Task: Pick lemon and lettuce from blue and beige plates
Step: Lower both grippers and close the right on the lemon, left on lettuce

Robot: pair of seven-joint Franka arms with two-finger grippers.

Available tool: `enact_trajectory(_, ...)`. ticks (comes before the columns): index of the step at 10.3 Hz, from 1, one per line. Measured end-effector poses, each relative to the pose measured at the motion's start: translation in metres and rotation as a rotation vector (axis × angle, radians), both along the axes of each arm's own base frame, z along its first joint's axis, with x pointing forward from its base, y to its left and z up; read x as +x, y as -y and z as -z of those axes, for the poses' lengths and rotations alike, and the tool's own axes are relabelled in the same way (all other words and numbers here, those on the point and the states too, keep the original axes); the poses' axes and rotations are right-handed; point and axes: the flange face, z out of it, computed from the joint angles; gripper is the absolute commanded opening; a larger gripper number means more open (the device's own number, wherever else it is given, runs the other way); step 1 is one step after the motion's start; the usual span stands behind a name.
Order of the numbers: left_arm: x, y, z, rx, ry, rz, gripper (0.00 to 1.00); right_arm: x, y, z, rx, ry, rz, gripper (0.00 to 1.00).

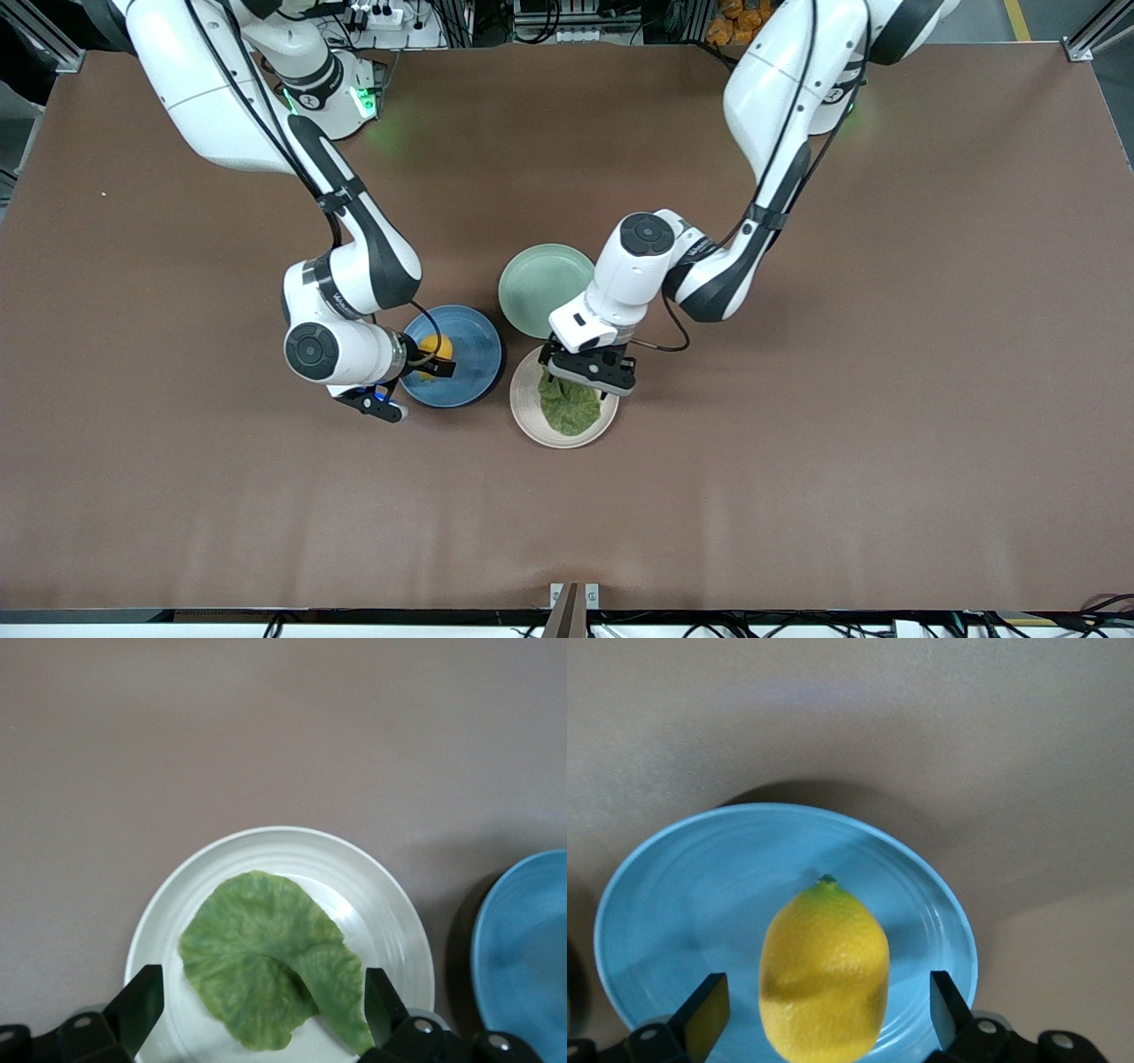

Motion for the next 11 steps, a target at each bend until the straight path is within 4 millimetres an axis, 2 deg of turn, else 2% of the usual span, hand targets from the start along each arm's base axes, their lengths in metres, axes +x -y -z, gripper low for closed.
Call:
enact_trajectory(1,-0.003,0.003,0.01,0.004,0.018,0.011,1.0,0.0,0.001,0.001,-0.001,-0.002,0.003,0.73)
enact_trajectory(2,-0.006,0.006,0.022,0.003,0.038,0.022,1.0,0.0,0.002,0.001,-0.001,-0.002,0.003,0.55)
enact_trajectory(4,-0.013,0.014,0.047,0.008,0.065,0.047,1.0,0.0,0.001,0.001,0.003,-0.002,0.01,0.34)
enact_trajectory(6,-0.015,0.022,0.06,0.012,0.075,0.06,1.0,0.0,-0.002,-0.001,0.037,-0.012,0.055,0.27)
enact_trajectory(8,-0.013,0.024,0.066,0.023,0.085,0.065,1.0,0.007,-0.004,-0.011,0.056,0.005,0.068,0.13)
enact_trajectory(9,-0.014,0.025,0.07,0.027,0.085,0.067,1.0,0.012,-0.005,-0.024,0.062,0.012,0.064,0.06)
enact_trajectory(11,-0.012,0.023,0.075,0.037,0.087,0.066,1.0,0.019,0.006,-0.066,0.077,-0.023,-0.032,0.04)
